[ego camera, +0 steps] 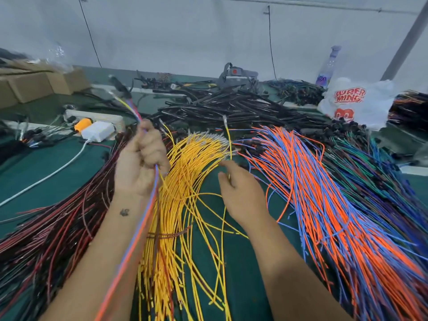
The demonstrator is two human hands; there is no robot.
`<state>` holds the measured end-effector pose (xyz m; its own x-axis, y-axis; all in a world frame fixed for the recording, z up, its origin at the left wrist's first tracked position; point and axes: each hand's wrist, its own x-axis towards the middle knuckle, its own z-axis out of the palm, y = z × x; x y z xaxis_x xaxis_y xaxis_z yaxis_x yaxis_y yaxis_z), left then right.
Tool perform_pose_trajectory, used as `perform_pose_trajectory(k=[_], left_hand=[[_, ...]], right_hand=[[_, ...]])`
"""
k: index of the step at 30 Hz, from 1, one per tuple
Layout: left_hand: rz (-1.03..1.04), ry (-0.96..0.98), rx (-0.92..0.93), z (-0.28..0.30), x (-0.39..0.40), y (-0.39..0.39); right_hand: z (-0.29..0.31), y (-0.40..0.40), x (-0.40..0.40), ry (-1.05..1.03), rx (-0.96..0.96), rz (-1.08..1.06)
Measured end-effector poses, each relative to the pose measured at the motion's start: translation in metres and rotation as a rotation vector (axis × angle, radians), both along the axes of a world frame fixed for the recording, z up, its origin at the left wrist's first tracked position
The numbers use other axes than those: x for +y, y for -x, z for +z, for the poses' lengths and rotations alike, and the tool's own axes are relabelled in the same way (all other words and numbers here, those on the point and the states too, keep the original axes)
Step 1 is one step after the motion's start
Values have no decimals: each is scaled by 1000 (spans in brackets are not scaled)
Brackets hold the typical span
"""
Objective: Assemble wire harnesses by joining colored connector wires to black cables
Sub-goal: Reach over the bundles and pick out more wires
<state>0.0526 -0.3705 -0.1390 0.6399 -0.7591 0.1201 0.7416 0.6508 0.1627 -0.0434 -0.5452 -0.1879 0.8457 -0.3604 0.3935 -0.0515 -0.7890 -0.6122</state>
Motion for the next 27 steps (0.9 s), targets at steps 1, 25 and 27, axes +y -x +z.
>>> perform_pose_trajectory(k=[1, 25, 27], left_hand=[[-21, -36, -15, -2, -9, 0], [662, -301, -17, -12, -40, 2], [781, -409, -99, -2, -45, 8]], right_hand=[[0, -1, -1, -9, -13, 11], [19, 7, 30, 613, -239, -36], [19, 7, 24, 651, -290, -102]])
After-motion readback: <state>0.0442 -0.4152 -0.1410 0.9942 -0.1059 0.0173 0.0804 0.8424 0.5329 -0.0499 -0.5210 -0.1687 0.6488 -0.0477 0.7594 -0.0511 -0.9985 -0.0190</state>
